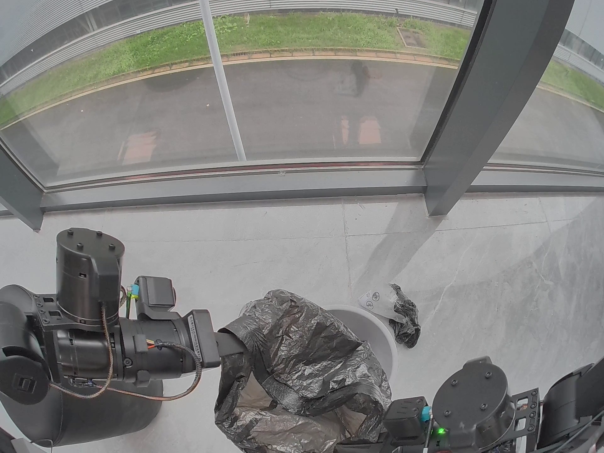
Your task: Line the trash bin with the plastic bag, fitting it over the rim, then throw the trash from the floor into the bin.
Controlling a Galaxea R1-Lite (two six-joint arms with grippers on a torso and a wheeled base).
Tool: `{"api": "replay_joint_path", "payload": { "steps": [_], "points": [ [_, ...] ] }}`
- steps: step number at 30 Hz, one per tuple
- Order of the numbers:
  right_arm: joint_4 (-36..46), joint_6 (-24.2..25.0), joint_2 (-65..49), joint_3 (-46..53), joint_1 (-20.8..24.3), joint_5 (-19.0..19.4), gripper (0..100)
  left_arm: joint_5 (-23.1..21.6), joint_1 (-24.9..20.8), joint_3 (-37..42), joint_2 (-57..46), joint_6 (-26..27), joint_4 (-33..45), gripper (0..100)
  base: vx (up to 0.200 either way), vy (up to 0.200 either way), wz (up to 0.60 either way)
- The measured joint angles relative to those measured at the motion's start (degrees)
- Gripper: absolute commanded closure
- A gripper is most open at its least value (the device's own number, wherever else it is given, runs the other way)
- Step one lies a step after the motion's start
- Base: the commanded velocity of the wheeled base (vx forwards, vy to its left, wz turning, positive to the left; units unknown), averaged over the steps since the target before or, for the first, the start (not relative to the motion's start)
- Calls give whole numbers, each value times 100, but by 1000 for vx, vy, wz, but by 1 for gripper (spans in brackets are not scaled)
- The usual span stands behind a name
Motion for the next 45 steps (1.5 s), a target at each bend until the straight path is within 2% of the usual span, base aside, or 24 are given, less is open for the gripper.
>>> {"api": "replay_joint_path", "payload": {
  "steps": [7, 14, 21, 27, 36, 45],
  "points": [
    [-367, -2, 364, -21, -339, 22, 100, -11, 0, 16, 429, 2, -349, 100, 0, 0, 0],
    [-1123, -26, 944, 11, -725, 34, 100, -15, 6, -37, 978, 9, -767, 100, 0, 0, 0],
    [-1998, -82, 1715, 4, -1119, 274, 100, -17, 55, -102, 1612, 13, -1334, 100, 0, 0, 0],
    [-2655, -96, 2400, -2, -1403, 345, 100, -22, 118, -144, 2029, 22, -1484, 100, 0, 0, 0],
    [-3015, -116, 3016, -24, -1712, 672, 100, -23, 151, -375, 2665, 30, -1503, 100, 0, 0, 0],
    [-3165, -485, 3241, -116, -2131, 699, 100, -22, 157, -772, 3165, 49, -1501, 100, 0, 0, 0]
  ]
}}
